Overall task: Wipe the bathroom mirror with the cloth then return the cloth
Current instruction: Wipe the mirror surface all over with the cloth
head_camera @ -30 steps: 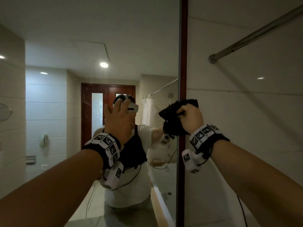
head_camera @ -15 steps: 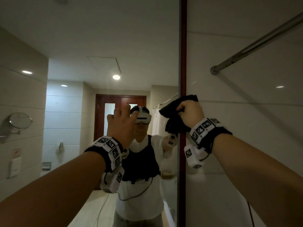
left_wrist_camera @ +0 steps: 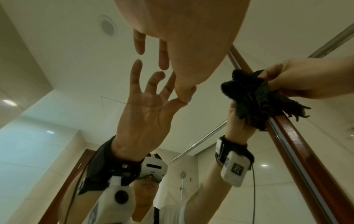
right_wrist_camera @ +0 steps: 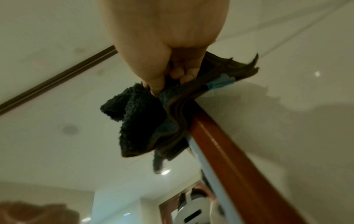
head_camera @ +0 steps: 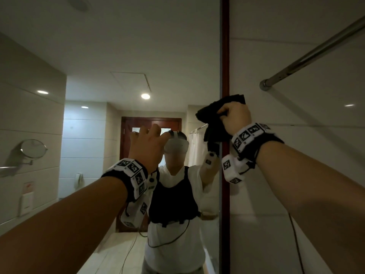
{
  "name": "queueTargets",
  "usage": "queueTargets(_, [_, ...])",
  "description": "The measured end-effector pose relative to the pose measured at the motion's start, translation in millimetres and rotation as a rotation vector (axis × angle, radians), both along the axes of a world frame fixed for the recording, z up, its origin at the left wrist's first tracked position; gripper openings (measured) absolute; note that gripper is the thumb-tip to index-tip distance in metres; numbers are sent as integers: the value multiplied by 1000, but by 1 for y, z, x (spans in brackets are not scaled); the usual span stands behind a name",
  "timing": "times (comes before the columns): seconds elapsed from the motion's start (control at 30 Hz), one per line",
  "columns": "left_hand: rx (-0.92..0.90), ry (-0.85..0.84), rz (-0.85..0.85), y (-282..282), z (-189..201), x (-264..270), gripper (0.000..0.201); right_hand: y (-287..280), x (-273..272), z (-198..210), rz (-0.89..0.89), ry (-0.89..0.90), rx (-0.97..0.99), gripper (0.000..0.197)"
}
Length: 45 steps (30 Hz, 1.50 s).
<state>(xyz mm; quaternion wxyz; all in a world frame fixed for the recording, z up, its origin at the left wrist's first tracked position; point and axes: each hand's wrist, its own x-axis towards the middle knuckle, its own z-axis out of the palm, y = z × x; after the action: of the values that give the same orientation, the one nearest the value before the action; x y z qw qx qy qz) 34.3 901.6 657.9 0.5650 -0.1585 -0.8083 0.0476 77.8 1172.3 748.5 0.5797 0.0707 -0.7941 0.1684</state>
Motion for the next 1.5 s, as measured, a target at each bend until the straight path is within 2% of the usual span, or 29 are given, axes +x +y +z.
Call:
queueTargets(0.23, [60, -31, -53, 0, 15, 6, 46, 8, 1, -30, 11, -74, 94, 19])
queueTargets(0.3, [54, -44, -59, -1, 18, 7, 54, 10, 0, -26, 9, -73, 109, 19])
queueTargets(0.4, [31, -64, -39, -2, 24, 7, 67, 8, -1, 6, 16, -23, 100, 19])
queueTargets(0.53, [46, -93, -43, 0, 31, 3, 68, -1, 1, 75, -7, 74, 37, 24])
queueTargets(0.63, [52, -95, -6, 1, 30, -3, 70, -6, 5, 114, -35, 16, -59, 27])
queueTargets(0.93, [66, -65, 15, 2, 26, -12, 65, -5, -4, 122, -85, -36, -151, 25])
queueTargets(1.07, [72, -69, 15, 3, 24, -11, 67, -10, -9, 101, -102, -47, -167, 22])
queueTargets(1.2, [99, -91, 19, 7, 21, -1, 76, -9, -3, 64, -98, -82, -169, 22])
queueTargets(1.3, [105, -134, 27, 12, 15, 10, 75, -13, 4, 29, -92, -144, -154, 22])
queueTargets(1.4, [80, -150, 62, 20, 0, 24, 67, -11, 13, -9, -66, -213, -100, 25])
queueTargets(1.5, [21, -253, 70, 25, -26, 40, 67, -7, 21, -44, -64, -308, -58, 23])
